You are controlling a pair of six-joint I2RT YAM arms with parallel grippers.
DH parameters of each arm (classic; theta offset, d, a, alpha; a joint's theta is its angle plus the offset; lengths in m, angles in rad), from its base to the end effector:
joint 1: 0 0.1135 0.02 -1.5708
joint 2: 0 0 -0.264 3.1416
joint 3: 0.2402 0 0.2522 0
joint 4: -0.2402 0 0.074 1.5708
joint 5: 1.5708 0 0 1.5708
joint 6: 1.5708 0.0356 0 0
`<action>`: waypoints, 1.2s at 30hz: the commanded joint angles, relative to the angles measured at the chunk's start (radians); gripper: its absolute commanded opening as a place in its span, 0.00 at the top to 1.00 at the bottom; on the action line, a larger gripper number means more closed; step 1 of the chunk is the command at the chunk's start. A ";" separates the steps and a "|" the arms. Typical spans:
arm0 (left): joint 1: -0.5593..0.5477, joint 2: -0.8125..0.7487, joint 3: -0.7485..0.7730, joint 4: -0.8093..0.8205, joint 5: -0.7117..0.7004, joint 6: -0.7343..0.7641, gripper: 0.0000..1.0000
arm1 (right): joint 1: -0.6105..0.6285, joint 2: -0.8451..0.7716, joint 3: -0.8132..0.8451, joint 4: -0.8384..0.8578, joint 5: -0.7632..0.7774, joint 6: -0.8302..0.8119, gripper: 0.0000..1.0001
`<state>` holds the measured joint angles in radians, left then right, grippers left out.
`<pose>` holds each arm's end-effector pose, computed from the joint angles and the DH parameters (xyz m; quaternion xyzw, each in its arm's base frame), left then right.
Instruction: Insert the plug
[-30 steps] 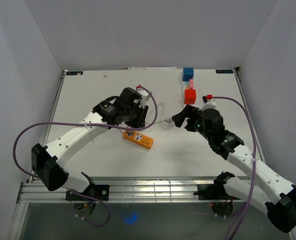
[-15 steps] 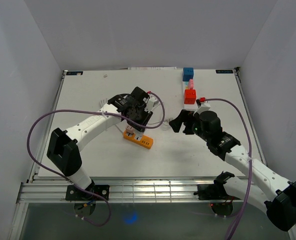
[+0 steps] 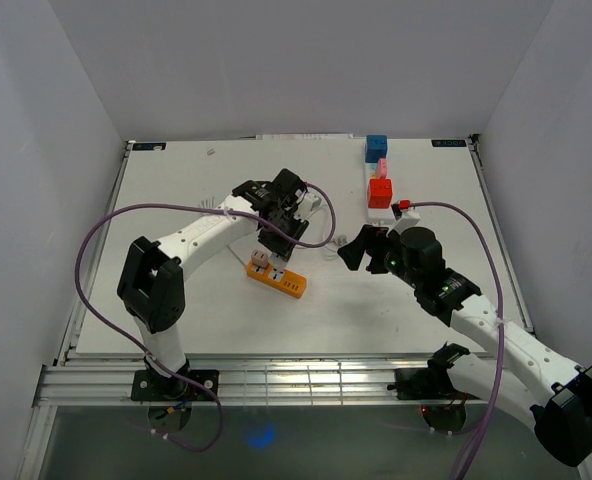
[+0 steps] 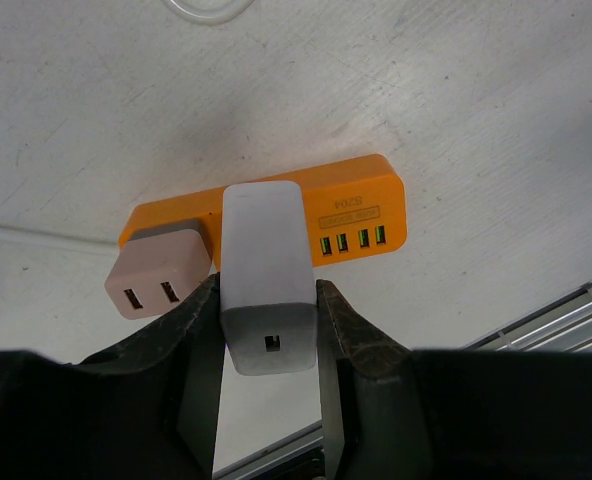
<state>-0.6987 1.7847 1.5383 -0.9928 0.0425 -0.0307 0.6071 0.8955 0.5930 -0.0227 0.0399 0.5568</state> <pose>0.2777 -0.2352 0.2663 0.3266 0.9304 -0.0784 0.1467 0.1737 0.1189 0.2688 -0.0088 0.8121 0.3070 0.4961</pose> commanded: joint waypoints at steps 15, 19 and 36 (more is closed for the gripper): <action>0.011 0.022 0.049 -0.033 0.026 -0.014 1.00 | 0.000 -0.020 -0.024 0.041 -0.008 -0.015 0.07; 0.011 0.031 0.040 -0.038 0.017 -0.021 1.00 | 0.000 -0.020 -0.027 0.040 -0.009 -0.015 0.07; 0.013 0.065 0.022 -0.038 -0.004 -0.041 1.00 | 0.002 -0.030 -0.041 0.040 -0.011 -0.014 0.07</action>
<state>-0.6891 1.8503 1.5532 -1.0279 0.0406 -0.0643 0.6071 0.8848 0.5575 -0.0204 0.0372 0.5568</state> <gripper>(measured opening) 0.444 0.930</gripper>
